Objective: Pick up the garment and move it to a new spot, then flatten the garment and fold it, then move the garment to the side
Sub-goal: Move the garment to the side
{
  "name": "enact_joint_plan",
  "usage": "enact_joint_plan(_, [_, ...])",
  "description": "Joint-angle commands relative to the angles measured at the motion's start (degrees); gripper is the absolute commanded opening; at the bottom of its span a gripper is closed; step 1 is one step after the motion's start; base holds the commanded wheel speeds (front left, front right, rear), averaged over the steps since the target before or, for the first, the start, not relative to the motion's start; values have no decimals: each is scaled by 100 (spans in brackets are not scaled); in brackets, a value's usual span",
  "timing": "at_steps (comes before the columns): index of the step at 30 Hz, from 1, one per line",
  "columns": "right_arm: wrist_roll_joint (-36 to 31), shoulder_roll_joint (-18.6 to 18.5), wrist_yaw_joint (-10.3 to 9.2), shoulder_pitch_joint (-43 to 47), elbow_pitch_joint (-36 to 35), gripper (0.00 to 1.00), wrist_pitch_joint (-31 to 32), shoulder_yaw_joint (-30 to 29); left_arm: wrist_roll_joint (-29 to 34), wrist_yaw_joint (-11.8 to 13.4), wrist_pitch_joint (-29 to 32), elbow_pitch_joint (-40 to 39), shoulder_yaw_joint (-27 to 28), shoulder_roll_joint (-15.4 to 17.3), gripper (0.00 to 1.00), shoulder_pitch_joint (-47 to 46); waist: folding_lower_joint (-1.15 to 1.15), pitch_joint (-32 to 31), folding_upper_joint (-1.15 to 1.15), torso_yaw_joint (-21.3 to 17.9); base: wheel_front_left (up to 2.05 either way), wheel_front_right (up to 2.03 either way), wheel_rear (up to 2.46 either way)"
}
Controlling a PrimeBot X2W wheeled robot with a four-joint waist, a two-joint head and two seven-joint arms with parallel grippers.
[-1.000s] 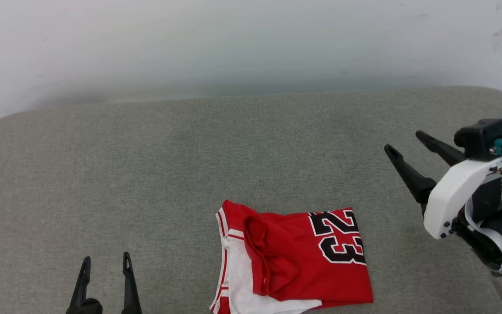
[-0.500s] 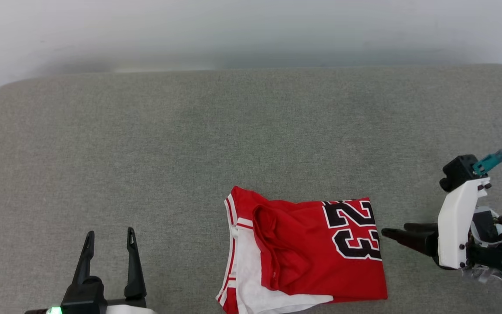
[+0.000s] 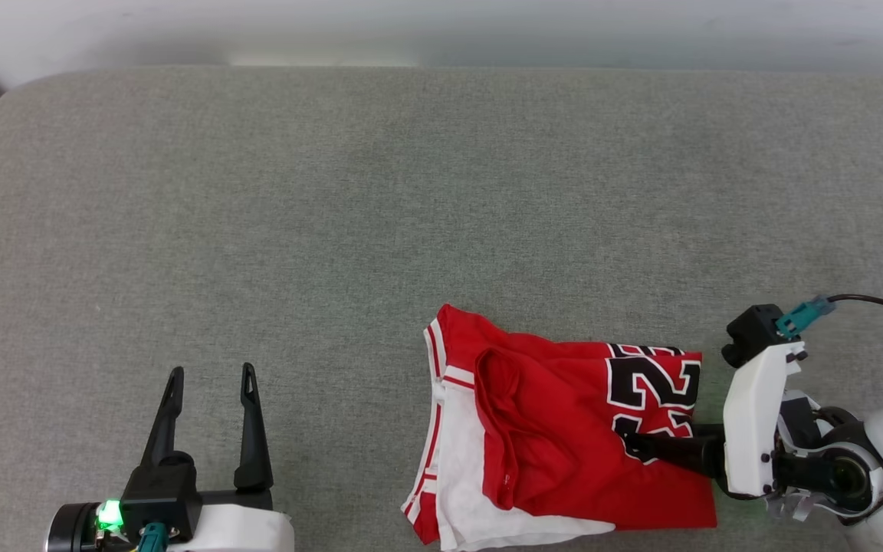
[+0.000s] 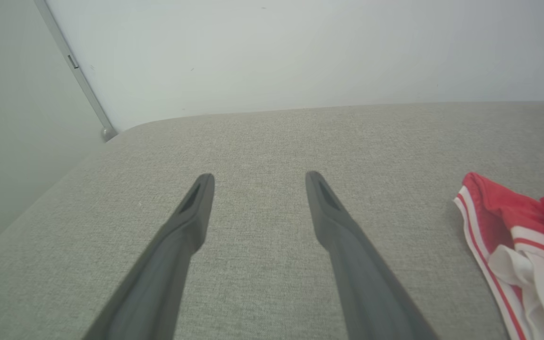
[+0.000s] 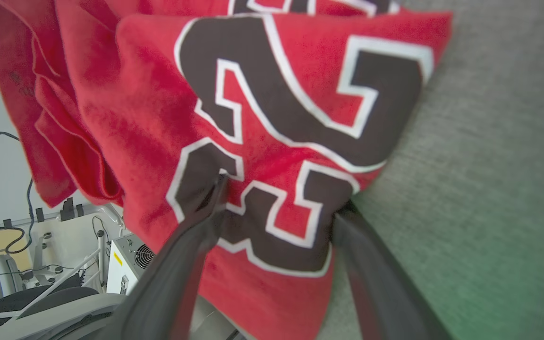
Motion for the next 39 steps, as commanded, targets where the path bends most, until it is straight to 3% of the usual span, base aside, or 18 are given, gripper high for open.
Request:
enact_joint_plan(1, [-134,145,-13,184,244,100,26,352,25,-20,-13,21,-5,-6,100,-68,0,38,0,46,0,0,0])
enact_joint_plan(2, [-159,137,-13,183,296,100,-20,421,26,-28,-12,31,-16,-7,100,-83,0,46,0,59,0,0,0])
enact_joint_plan(3, [-210,123,-14,178,338,83,-63,484,27,-32,-13,43,-24,-9,100,-100,0,51,0,70,0,0,0])
enact_joint_plan(4, [-291,92,-16,153,366,24,-146,542,26,-32,-12,51,-29,-10,100,-115,0,55,0,79,0,0,0])
enact_joint_plan(5, [-387,19,-19,84,412,0,-301,722,14,-21,-12,78,-38,-13,100,-137,0,35,0,99,0,0,0])
enact_joint_plan(13, [-282,-281,-10,-467,69,0,-901,815,38,35,-12,112,-3,-18,100,82,0,-301,0,-63,0,0,0])
enact_joint_plan(23, [-461,-1053,-8,-1119,-1102,0,-1105,1278,6,123,-12,-21,30,-23,100,320,0,-591,0,-817,0,0,0])
enact_joint_plan(32, [-828,-1835,-9,-1744,-1761,0,-1117,1201,-24,215,-12,-184,101,-26,100,146,0,-170,0,-1766,0,0,0])
enact_joint_plan(39, [-1447,-2425,-9,-2255,-1394,0,-1436,1002,104,58,-12,-267,107,153,100,-242,0,487,0,-2125,0,0,0])
